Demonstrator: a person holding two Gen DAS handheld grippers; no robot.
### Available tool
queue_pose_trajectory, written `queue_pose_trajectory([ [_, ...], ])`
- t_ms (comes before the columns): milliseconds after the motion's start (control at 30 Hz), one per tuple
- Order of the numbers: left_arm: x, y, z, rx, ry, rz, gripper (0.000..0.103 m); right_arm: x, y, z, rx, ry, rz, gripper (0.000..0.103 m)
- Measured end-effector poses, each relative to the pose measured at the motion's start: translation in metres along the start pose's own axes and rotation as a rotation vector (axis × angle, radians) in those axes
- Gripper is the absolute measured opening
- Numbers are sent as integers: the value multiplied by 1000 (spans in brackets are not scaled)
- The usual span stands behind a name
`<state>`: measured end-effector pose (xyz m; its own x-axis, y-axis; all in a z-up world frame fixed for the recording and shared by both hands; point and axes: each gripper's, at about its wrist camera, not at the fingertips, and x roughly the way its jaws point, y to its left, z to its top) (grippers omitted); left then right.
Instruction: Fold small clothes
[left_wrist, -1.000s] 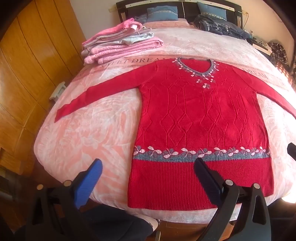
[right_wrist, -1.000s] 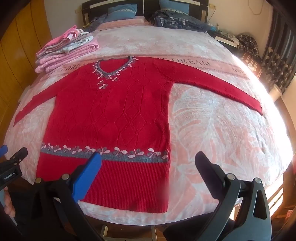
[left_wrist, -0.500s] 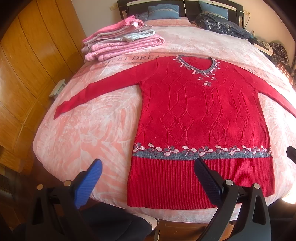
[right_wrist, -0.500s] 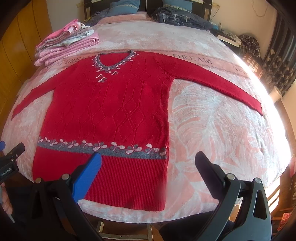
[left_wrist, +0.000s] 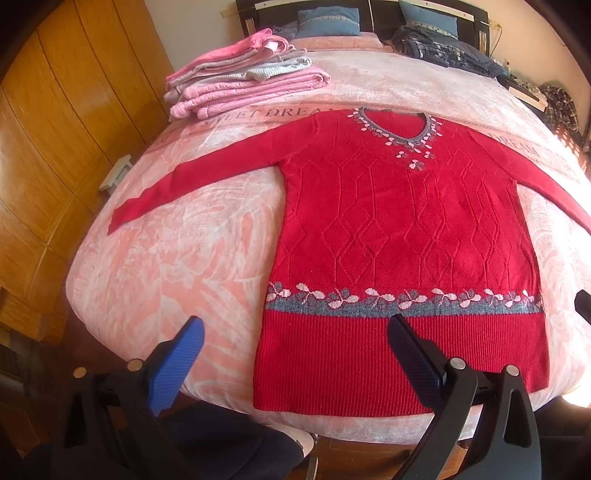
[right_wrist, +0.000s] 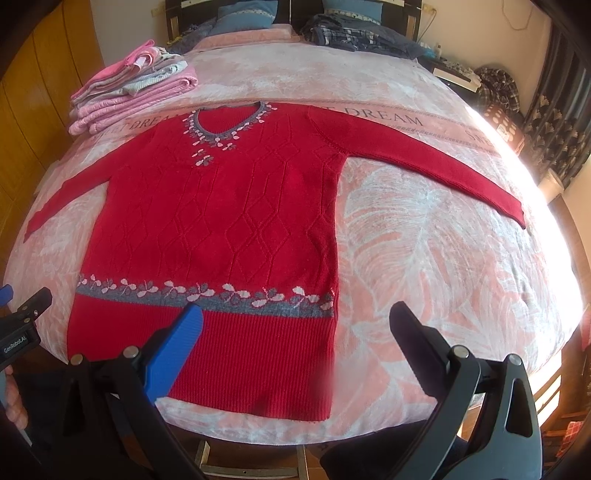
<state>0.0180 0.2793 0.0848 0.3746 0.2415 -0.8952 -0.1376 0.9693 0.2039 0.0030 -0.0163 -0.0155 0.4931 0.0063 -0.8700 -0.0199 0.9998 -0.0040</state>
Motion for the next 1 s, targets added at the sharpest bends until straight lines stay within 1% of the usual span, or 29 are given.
queue_pose_trajectory([
  [1000,2,3,-2,-4,3,6,99,3,-3,-1,10,14,8,100],
])
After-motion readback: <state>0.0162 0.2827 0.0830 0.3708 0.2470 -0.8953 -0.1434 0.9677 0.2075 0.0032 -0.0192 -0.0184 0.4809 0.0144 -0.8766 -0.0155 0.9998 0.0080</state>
